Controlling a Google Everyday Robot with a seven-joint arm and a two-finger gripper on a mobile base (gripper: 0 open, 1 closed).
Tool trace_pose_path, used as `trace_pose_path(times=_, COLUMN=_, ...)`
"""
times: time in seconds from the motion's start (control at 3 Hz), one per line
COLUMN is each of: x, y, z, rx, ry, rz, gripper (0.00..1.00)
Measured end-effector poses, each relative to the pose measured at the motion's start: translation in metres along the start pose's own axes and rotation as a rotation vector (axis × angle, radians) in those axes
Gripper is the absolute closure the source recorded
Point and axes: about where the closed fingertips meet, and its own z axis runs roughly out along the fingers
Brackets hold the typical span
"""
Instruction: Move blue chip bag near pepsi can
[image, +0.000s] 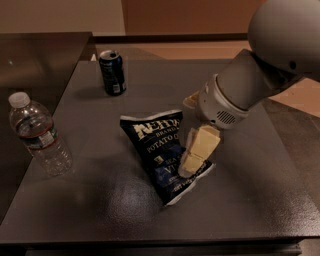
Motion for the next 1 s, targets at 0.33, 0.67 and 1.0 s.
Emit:
trace_pose_path(times=0.33, x=-0.004, y=0.0048, z=0.008, rx=-0.025, ry=0.011, rz=-0.009, gripper=0.0)
trace_pose_path(times=0.67, x=-0.0065, y=0.0074, z=0.0105, rx=-0.044, ry=0.022, rz=-0.018, gripper=0.17)
trace_pose_path(times=1.0, x=-0.0136, y=0.0053, z=0.0066, rx=-0.053, ry=0.027, rz=-0.023, gripper=0.41)
